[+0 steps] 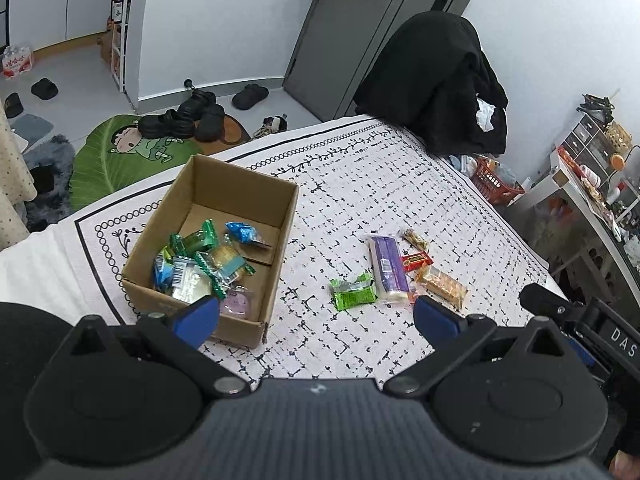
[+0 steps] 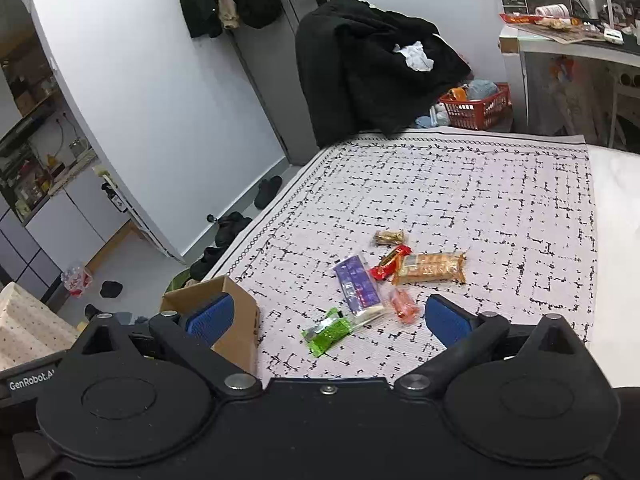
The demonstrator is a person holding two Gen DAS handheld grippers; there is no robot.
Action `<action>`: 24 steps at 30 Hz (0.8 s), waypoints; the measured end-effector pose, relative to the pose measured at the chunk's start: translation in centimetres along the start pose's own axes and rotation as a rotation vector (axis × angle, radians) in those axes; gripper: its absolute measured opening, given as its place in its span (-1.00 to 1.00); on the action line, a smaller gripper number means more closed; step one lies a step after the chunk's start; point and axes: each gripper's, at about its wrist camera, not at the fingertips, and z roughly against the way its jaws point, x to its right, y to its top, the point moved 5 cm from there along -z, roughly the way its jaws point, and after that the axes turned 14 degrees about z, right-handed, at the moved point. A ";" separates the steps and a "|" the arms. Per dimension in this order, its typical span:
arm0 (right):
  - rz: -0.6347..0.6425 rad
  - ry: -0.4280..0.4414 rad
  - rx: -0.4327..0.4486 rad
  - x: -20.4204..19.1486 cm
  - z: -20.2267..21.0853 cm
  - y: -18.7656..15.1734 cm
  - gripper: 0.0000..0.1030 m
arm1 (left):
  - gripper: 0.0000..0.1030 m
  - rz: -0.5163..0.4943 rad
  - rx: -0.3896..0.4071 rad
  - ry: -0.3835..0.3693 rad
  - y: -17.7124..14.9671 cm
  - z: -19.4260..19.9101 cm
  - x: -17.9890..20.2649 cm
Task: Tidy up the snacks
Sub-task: 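Withdraw both tools from the box toward the remaining snacks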
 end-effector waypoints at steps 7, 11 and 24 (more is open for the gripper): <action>-0.012 -0.004 -0.021 1.3 -0.9 -0.7 0.99 | 0.99 -0.007 0.011 -0.004 -0.3 -0.9 0.8; -0.022 -0.004 -0.035 2.1 -1.7 -1.2 0.99 | 0.99 -0.009 0.014 -0.011 -0.5 -1.5 1.4; -0.115 0.016 -0.063 5.4 -4.8 -3.3 0.98 | 0.95 -0.045 0.005 -0.023 -1.8 -4.9 3.9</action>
